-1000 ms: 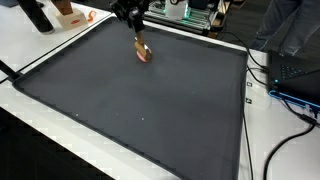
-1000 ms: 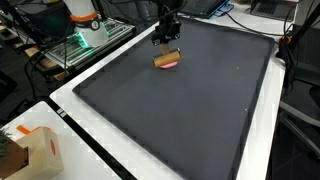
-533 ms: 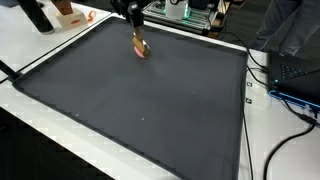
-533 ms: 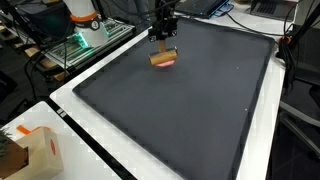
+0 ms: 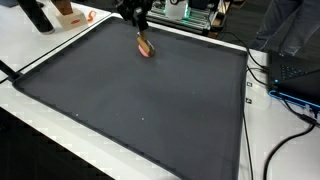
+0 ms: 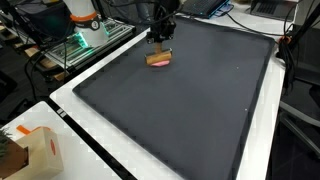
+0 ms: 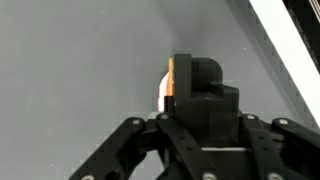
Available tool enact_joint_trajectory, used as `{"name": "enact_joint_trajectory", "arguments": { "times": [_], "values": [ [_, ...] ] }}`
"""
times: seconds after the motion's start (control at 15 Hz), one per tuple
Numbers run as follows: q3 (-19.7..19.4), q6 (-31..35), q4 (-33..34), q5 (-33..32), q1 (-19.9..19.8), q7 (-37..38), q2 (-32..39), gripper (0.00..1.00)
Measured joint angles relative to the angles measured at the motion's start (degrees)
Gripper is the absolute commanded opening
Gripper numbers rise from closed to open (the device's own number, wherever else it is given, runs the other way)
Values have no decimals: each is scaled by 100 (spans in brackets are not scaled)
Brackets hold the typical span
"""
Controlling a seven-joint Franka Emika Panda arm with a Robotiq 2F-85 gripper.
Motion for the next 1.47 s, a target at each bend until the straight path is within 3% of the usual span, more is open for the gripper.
{"name": "enact_joint_trajectory", "arguments": {
  "times": [0.53,1.0,1.47],
  "values": [
    [127,811,-1,484,31,-311,9,24],
    [99,1001,-13,648,-12,-453,15,24],
    [85,1702,-166,2191,-202,-1724,-39,24]
  ]
}}
